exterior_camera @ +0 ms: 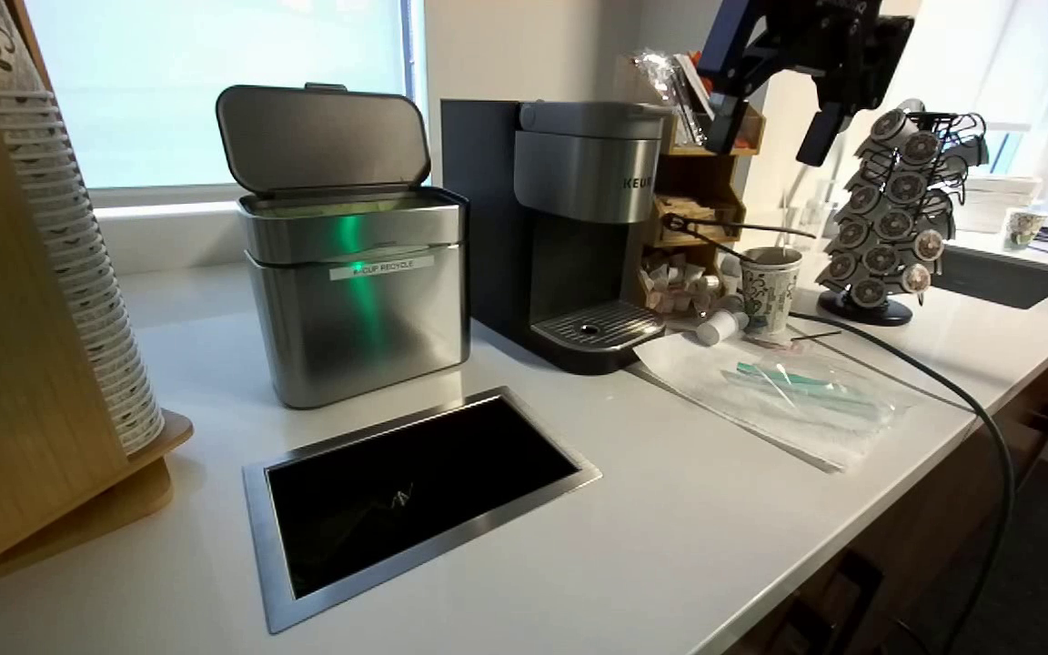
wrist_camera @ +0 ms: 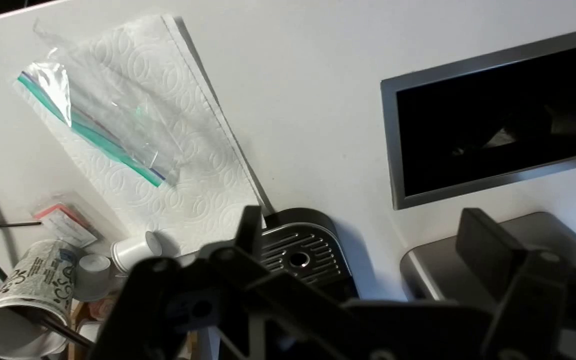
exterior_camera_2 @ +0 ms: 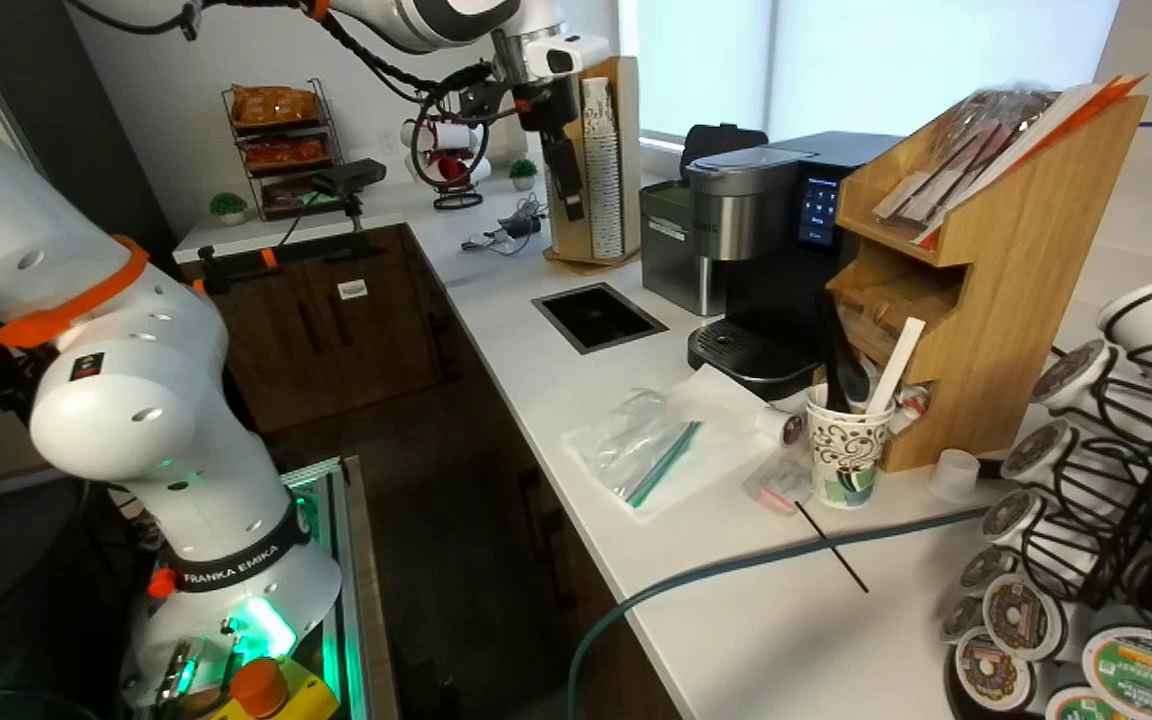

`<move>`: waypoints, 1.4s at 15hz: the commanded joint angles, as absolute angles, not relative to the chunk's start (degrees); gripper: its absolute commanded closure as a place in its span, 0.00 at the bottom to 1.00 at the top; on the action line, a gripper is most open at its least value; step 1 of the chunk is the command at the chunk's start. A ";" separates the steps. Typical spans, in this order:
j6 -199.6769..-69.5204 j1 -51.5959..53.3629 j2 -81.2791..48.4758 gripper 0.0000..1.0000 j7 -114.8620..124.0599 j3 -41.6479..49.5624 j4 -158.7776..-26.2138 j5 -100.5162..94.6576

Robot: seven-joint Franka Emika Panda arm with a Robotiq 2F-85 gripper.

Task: Close the silver bin.

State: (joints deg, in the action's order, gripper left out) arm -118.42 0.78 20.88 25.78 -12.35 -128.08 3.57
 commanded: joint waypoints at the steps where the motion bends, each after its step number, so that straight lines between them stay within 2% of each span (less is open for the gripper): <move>1: -118.33 1.58 20.79 0.00 26.02 -11.64 -127.99 3.24; 5: -119.26 1.57 21.24 0.00 25.91 -11.53 -128.26 3.21; 15: -120.39 1.87 35.87 0.00 5.19 -3.16 -131.23 3.45; 16: -118.44 1.72 32.66 0.00 6.39 -3.82 -128.95 3.41; 21: -121.02 2.00 34.87 0.00 5.17 -3.74 -129.77 3.27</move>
